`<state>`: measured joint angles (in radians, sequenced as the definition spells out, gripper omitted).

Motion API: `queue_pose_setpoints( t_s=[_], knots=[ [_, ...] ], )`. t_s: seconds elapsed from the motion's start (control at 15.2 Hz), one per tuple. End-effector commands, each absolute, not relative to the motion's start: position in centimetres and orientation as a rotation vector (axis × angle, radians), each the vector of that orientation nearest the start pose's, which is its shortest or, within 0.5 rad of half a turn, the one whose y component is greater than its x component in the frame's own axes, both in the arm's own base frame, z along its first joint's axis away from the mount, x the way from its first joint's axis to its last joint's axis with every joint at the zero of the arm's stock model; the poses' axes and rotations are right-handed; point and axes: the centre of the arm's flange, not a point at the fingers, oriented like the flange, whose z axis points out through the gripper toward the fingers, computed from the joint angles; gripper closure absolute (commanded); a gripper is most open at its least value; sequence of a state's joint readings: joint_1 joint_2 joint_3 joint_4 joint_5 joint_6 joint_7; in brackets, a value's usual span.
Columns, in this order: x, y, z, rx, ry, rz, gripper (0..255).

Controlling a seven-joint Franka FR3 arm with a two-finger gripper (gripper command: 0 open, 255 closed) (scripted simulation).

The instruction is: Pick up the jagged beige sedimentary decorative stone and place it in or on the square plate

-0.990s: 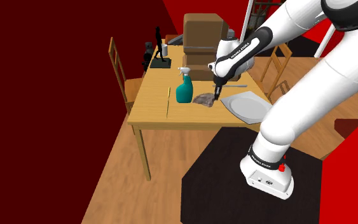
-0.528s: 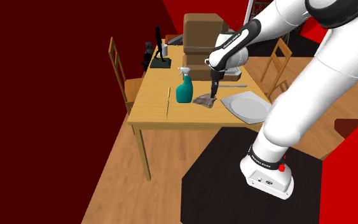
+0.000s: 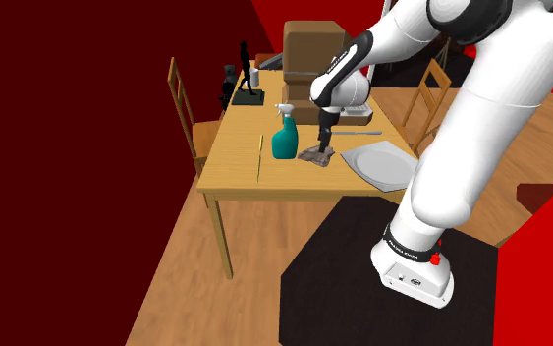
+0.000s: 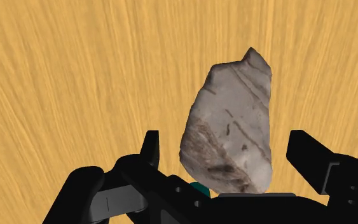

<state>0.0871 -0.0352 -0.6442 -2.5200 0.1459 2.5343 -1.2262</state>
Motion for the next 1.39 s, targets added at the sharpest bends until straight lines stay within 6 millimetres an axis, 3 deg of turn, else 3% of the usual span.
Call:
queue_pose_setpoints(
  t_s=[0.0, 0.53, 0.59, 1.19, 1.32],
  knots=[
    [39.4, -24.6, 27.8, -2.985, -0.843, -0.170, 0],
    [39.4, -24.6, 27.8, -2.985, -0.843, -0.170, 0],
    [39.4, -24.6, 27.8, -2.985, -0.843, -0.170, 255],
    [39.4, -24.6, 27.8, -2.985, -0.843, -0.170, 255],
    [39.4, -24.6, 28.8, -2.985, -0.843, -0.170, 255]
  ],
)
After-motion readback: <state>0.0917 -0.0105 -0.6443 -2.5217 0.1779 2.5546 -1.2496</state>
